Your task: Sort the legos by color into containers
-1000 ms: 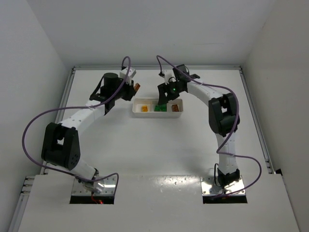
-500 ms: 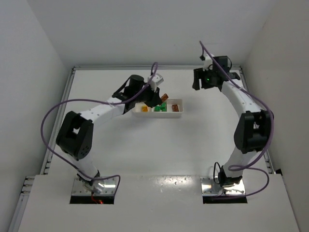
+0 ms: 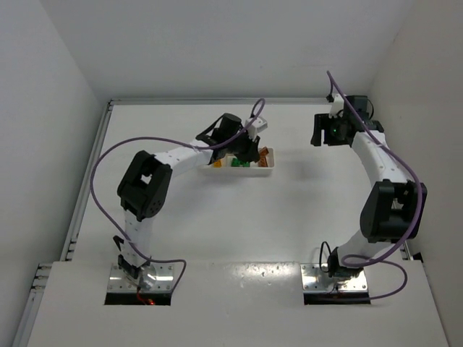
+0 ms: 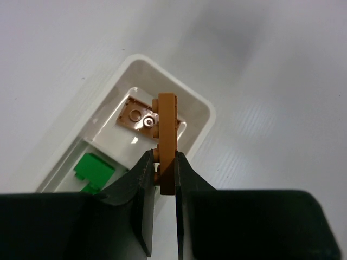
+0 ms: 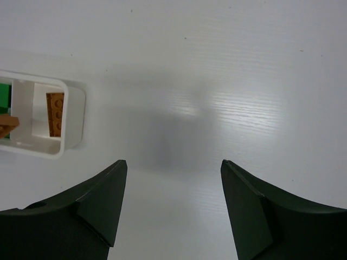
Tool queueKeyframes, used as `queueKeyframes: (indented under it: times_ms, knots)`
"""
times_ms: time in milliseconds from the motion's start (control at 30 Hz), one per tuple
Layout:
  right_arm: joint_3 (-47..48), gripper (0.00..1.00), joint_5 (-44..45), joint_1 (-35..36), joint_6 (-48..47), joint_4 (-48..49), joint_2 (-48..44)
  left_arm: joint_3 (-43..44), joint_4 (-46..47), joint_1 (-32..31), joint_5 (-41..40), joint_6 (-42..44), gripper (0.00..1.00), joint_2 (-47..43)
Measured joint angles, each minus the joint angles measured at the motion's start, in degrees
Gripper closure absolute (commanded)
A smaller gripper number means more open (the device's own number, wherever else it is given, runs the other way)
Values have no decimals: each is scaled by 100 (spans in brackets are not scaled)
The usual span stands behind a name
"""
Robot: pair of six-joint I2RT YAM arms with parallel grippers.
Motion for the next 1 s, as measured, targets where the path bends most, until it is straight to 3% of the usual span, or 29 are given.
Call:
queueKeyframes:
  times_ms: [67,133,200,567,800,900,933,1000]
  knots:
    - [0,29,-4,-114,0,-7,-90,116,-44,-98,2,50,82,122]
    - [0,29,-9,-205,0,-9,-125,249,-96,-162,-22,116,60,275]
    - [-2,29,-24,-271,0,-11,-127,341,-155,-199,-109,127,51,400]
    - [-28,29,-225,-330,0,-76,-127,476,-136,-175,-404,-44,46,684]
    - [-514,28,-949,-345,-4,107,-407,402,-297,-35,-326,-424,42,103]
    - [-730,28,-1303,-358,2,212,-496,542,-579,48,-671,-455,25,-297]
    - [-787,28,-1397,-367,4,306,-498,531,-697,98,-772,-463,6,-470]
    - [-894,28,-1543,-407,22,490,-494,214,-699,328,-929,-446,5,-938]
